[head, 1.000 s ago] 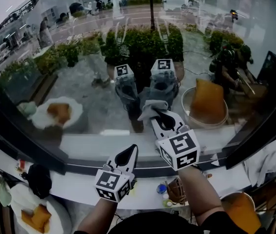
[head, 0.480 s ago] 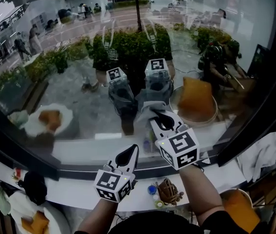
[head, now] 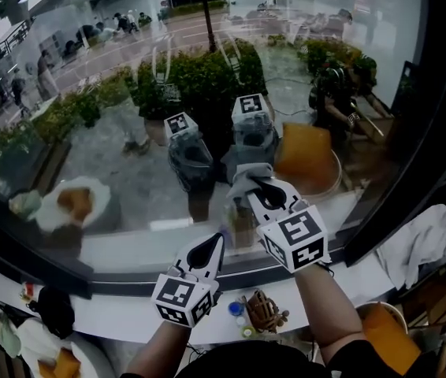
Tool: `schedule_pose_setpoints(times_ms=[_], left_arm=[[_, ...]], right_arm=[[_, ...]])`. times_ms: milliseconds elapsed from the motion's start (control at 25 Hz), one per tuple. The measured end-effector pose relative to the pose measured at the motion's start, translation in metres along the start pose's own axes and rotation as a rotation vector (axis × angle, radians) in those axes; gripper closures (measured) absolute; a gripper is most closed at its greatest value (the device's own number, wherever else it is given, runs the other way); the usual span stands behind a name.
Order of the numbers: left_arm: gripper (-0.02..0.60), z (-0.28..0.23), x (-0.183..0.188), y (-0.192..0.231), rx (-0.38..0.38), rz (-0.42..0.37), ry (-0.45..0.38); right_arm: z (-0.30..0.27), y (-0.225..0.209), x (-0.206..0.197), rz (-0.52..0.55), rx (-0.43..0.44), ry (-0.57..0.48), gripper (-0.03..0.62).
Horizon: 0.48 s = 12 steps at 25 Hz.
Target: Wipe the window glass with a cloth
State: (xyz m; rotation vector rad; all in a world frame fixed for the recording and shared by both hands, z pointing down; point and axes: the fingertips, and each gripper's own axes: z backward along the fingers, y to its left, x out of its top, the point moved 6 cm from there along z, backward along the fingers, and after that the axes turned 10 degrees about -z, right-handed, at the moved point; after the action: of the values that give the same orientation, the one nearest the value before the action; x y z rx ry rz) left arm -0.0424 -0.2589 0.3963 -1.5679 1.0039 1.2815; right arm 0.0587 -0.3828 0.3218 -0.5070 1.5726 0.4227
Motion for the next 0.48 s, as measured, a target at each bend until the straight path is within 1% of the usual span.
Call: schedule_pose_setpoints(times_ms=[280,360,480], left_arm=[[0.574,-0.060,0.015,-0.068,-0.013,-0.005,-0.001],[0.574,-0.068,0.017,-0.077,-0.015,-0.002,-0.002],[0.574,-0.065,0.016,-0.079,-0.020,-0.008,-0.009]], right_arm=[[0.054,-0.092,-0.004,-0.018,-0.047,0.006,0.556],[0.061,-0.106,-0.006,-0.023,-0.057,0.012,0.556],[0.062,-0.107,-0.009,-0.022,-0.069,0.023,0.556]])
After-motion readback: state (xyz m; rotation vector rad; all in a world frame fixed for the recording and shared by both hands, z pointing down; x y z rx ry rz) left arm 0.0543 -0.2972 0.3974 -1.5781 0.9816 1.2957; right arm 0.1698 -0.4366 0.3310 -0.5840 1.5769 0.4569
